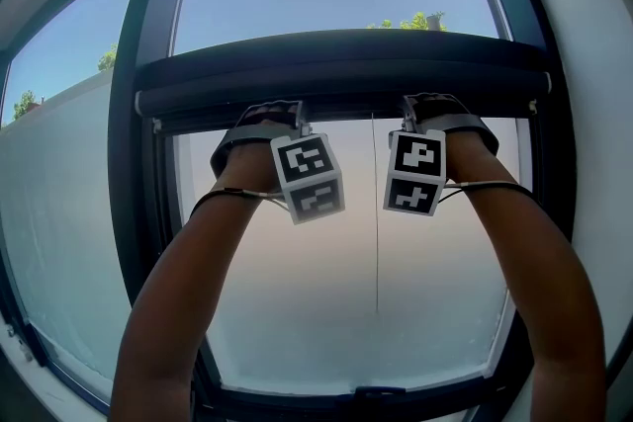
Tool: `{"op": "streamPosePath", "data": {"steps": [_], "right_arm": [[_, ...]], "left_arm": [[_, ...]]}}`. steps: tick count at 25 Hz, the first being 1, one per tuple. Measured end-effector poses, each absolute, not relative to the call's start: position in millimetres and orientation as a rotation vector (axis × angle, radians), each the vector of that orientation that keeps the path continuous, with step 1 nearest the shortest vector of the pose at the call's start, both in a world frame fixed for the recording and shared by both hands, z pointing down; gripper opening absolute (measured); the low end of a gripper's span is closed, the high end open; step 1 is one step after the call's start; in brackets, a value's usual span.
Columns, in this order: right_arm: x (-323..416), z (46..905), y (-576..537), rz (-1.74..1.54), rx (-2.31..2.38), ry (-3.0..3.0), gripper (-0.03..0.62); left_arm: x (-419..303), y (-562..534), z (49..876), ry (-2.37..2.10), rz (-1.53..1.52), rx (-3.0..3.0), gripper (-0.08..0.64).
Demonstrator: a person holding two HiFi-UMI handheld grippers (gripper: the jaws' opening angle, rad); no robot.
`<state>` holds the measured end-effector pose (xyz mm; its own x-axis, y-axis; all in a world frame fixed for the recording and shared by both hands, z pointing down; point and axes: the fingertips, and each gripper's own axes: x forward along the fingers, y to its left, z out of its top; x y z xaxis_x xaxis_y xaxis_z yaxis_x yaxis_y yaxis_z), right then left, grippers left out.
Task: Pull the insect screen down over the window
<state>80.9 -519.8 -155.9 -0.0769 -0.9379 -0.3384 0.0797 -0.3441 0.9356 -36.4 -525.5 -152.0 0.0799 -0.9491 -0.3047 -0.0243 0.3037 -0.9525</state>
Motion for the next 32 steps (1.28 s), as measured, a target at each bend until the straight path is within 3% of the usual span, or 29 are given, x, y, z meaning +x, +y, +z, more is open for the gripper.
{"op": "streamPosePath", "data": {"steps": [32], "right_arm": [[76, 4, -504, -1.235, 0.996, -1.318, 0.209]], "left_arm": [[-40, -510, 18, 0.981, -1.295, -1.450, 0.261]]}}
